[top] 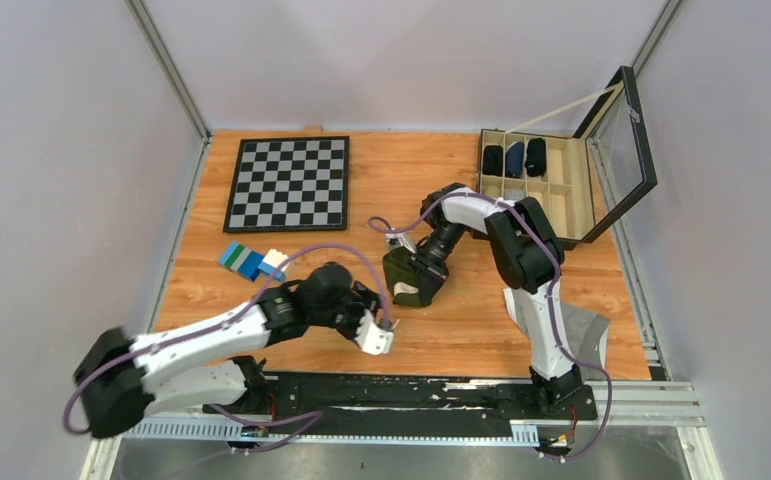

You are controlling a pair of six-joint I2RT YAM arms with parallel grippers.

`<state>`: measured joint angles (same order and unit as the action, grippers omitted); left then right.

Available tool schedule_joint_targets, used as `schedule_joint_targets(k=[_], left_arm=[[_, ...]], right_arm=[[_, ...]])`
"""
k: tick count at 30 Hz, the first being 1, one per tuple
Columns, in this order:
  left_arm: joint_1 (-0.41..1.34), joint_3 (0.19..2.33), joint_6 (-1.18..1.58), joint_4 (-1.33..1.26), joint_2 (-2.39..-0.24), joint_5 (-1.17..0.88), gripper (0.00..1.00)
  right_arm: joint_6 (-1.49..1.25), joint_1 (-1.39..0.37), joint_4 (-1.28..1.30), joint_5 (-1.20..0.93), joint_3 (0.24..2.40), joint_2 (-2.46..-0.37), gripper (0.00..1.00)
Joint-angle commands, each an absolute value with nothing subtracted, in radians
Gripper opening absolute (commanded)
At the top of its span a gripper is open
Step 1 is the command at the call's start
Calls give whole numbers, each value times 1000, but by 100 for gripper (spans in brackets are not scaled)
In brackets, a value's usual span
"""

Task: Roll the underwear
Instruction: Roll the underwear to the center of the board.

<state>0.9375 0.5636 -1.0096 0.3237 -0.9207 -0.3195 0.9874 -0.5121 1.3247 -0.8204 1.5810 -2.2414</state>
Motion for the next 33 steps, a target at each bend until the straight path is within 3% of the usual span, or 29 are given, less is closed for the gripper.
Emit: schedule_joint_targets(k=[1,9,22,27,31,33], left_arm=[[994,654,-991,26,-1210,-239,68],[1018,810,-906,-64,-1477,-133,69],[1018,801,-928,-15,-1583,-130,62],[1017,909,-840,120,-1684,-58,53],[1018,904,-810,132,-1685,-45,39],[1018,892,-797,131,-1673,-25,38]], right_arm=[[982,-504,1343,-796,1600,-2296,0],[959,-505,1338,-819,1617,-2304,0],[961,-505,1350,-821,1624,-2301,1],[959,-505,1349,-818,1624,-2305,1],[959,-505,1351,-816,1619,-2301,1],[959,-505,1353,-813,1618,-2297,1]])
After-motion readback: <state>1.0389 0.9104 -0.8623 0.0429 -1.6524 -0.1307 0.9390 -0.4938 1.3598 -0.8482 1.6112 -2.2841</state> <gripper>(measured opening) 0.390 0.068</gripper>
